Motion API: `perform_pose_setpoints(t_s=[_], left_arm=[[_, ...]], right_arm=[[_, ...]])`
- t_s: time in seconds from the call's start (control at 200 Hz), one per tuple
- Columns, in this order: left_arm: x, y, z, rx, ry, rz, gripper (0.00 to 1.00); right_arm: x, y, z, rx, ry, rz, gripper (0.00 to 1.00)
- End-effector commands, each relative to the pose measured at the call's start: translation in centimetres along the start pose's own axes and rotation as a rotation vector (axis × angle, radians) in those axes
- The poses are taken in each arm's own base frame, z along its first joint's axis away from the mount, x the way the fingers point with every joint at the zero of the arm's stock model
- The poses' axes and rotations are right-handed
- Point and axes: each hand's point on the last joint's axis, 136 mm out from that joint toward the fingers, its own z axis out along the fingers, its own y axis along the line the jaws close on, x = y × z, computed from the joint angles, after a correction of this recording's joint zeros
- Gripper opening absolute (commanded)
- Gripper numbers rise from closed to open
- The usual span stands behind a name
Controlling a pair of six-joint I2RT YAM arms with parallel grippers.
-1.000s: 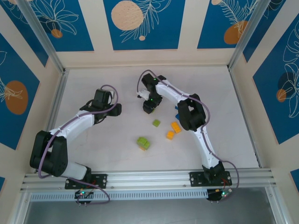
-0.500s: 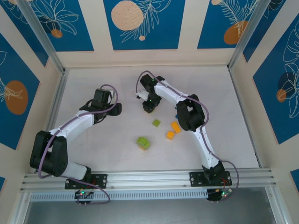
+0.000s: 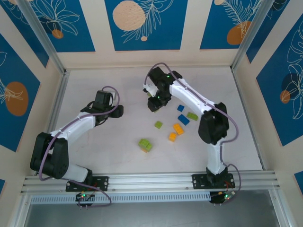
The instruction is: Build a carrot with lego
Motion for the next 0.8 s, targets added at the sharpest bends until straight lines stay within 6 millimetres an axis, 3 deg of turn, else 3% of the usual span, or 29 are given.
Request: perform_pose_setpoints(t_s=[0.0,0.16,0.295,0.495,0.795], left_arm=[[0.1,0.4,0.0,0.007,-0.008,-0.008,0.67],[0.3,0.3,0.1,0.011,0.0,-0.008,0.67],[0.1,0.2,0.0,0.012,-0.006,-0.009,0.67],[0.2,0.3,-0.1,0.012,-0.005,-0.011,0.67],[0.1,0.3,-0.3,0.01,-0.009,-0.014,0.67]], right_arm=[[3.9,4.3,-0.7,-0.063,0.089,0.011,0.34],[7.0,7.3,-1.1,-0.028,0.132,-0.038,0.34],[8.6,8.4,-1.3,0.018,0.145,-0.054,0.34],[10.0,9.7,-1.3,0.016,0.153,-0.06,0.33],[10.8,11.8,0.2,0.001,0.188,-0.09,0.33]])
